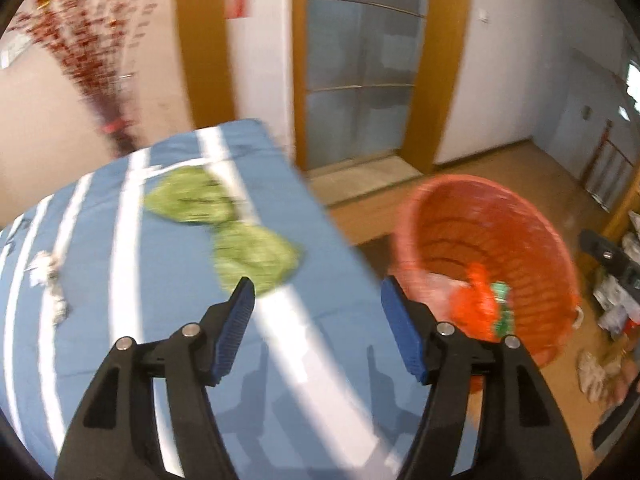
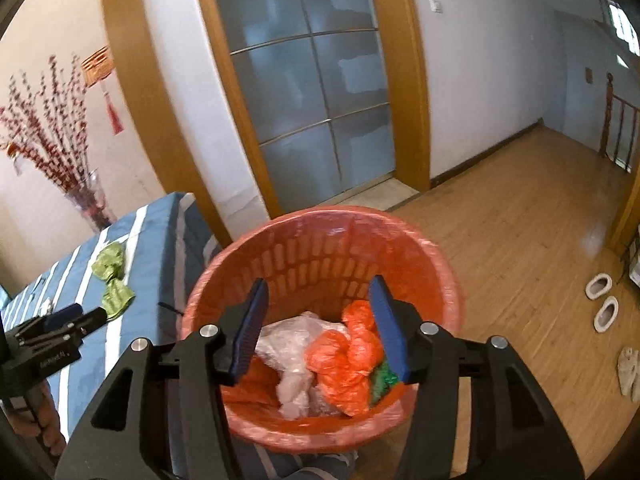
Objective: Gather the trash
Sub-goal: 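Return the left gripper to the table and grasp the white patterned bag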
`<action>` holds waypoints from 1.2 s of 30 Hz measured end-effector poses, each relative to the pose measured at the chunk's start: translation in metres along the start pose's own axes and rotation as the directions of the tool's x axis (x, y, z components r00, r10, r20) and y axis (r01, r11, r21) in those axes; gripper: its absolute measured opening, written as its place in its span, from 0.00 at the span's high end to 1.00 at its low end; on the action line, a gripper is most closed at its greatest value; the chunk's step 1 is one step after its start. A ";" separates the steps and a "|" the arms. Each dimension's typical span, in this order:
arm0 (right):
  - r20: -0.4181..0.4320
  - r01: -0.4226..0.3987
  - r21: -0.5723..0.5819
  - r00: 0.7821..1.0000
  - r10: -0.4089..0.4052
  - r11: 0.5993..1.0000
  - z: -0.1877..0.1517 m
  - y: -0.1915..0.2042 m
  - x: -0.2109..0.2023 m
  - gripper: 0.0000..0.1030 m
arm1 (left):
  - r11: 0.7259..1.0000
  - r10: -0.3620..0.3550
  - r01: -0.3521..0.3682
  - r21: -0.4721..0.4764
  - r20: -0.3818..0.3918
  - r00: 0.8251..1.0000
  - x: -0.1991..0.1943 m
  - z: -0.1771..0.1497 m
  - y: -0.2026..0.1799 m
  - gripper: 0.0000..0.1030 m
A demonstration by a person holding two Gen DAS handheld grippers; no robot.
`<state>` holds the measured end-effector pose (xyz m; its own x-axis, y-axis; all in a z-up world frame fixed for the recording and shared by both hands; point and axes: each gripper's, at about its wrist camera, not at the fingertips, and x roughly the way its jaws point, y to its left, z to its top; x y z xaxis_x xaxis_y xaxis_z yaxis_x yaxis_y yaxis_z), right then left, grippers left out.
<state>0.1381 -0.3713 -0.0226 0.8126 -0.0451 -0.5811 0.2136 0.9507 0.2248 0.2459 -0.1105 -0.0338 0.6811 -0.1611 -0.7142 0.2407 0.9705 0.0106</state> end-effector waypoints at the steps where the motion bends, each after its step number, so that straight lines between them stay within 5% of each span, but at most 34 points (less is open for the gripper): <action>1: -0.003 -0.009 -0.005 1.000 0.009 1.000 0.000 0.005 0.002 0.46 | 1.000 0.023 -0.023 -0.013 0.003 1.000 -0.002 -0.001 0.011 0.36; 6: -0.032 -0.055 -0.055 0.998 0.053 0.997 -0.006 0.039 0.013 0.46 | 0.978 0.184 -0.183 -0.097 0.003 0.983 -0.007 -0.005 0.085 0.36; 11: -0.065 -0.089 -0.089 0.994 0.083 0.992 -0.012 0.065 0.024 0.46 | 0.908 0.359 -0.358 -0.220 -0.034 0.933 -0.008 -0.006 0.172 0.36; 14: -0.085 -0.104 -0.106 0.992 0.095 0.989 -0.015 0.080 0.032 0.46 | 0.869 0.404 -0.408 -0.281 -0.077 0.912 -0.002 -0.009 0.213 0.37; 21: -0.120 -0.122 -0.140 0.987 0.106 0.983 -0.021 0.105 0.044 0.46 | 0.827 0.363 -0.390 -0.405 -0.145 0.920 0.012 -0.014 0.264 0.39; 31: -0.135 -0.122 -0.144 0.986 0.103 0.982 -0.022 0.109 0.050 0.46 | 0.835 0.359 -0.404 -0.374 -0.185 0.915 0.038 -0.012 0.267 0.53; 36: -0.137 -0.125 -0.142 0.985 0.106 0.982 -0.023 0.109 0.050 0.46 | 0.845 0.352 -0.394 -0.362 -0.178 0.919 0.041 -0.007 0.264 0.72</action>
<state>0.1893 -0.2626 -0.0452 0.7483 0.0982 -0.6560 0.0306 0.9828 0.1821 0.3328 0.1407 -0.0651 0.5872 0.2254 -0.7774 -0.3155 0.9482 0.0366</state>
